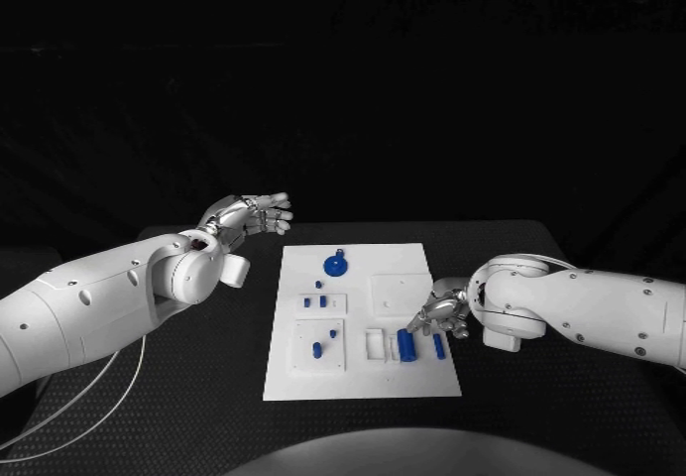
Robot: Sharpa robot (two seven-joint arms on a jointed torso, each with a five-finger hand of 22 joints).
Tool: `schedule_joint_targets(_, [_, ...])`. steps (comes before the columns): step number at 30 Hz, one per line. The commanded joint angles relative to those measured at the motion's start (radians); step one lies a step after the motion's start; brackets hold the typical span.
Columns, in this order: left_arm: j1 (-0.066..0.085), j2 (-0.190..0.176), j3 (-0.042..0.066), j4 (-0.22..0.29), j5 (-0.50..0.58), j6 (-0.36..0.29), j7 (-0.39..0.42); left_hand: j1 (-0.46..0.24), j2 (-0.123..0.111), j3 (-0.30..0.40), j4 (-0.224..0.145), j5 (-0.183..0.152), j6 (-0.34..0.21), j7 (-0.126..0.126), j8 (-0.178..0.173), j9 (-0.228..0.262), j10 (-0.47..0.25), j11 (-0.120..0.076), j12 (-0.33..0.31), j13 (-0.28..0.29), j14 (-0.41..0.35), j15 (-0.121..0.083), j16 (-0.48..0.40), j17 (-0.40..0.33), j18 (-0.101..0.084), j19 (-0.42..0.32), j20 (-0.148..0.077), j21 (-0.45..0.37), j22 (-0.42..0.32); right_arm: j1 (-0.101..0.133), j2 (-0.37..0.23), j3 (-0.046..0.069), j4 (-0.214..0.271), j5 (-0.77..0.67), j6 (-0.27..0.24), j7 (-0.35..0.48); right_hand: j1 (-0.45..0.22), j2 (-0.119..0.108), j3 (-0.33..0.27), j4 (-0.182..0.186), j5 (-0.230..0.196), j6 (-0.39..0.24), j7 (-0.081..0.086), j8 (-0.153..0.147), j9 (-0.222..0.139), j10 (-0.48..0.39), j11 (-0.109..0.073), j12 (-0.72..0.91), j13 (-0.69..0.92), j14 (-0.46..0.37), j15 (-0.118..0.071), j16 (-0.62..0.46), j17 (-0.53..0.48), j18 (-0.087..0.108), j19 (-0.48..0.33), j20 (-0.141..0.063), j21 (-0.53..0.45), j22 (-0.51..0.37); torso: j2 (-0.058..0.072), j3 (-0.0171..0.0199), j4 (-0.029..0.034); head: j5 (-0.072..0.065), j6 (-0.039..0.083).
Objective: Assemble the parts on the task board
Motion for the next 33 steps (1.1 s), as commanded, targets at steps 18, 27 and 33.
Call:
schedule_joint_targets(18, [0.0,0.004,0.0,0.01,0.002,0.033,0.017,-0.045,-0.006,-0.033,0.008,-0.003,-0.012,-0.001,0.003,-0.002,-0.011,0.002,-0.008,-0.003,-0.01,0.006,-0.017,0.012,0.025,-0.002,0.003,-0.012,0.002,-0.026,0.065,-0.029,-0.054,-0.017,0.005,-0.018,-0.042,-0.015,0.025,-0.007,0.001,0.006,0.001,-0.012,0.01,-0.012,-0.001,0.002,0.01,-0.011,0.0,0.012,-0.004,0.024,-0.007,-0.005,0.017,0.018,0.001,0.0006,-0.0001,0.002,-0.022])
schedule_joint_targets(27, [0.0,0.004,0.0,0.013,0.002,0.034,0.017,-0.045,-0.004,-0.033,0.008,-0.003,-0.013,-0.001,0.003,-0.002,-0.012,0.002,-0.009,-0.003,-0.01,0.006,-0.018,0.013,0.025,-0.002,0.003,-0.013,0.002,-0.039,0.088,-0.031,-0.07,-0.016,-0.008,-0.018,-0.045,-0.009,0.03,-0.017,0.001,0.007,0.002,-0.014,0.013,-0.013,0.0,0.001,0.012,-0.011,0.001,0.014,-0.006,0.024,-0.009,-0.005,0.02,0.018,0.001,0.0012,-0.0006,0.005,-0.027])
schedule_joint_targets(33, [0.0,0.005,0.0,0.014,0.002,0.035,0.017,-0.045,-0.004,-0.033,0.008,-0.003,-0.013,-0.001,0.003,-0.002,-0.012,0.002,-0.009,-0.003,-0.01,0.006,-0.019,0.014,0.025,-0.002,0.004,-0.014,0.002,-0.053,0.1,-0.033,-0.079,-0.016,-0.015,-0.018,-0.047,0.0,0.033,-0.027,0.001,0.007,0.002,-0.016,0.015,-0.012,0.0,0.0,0.015,-0.012,0.001,0.015,-0.007,0.024,-0.01,-0.004,0.023,0.018,0.001,-0.0001,-0.0005,0.004,-0.032])
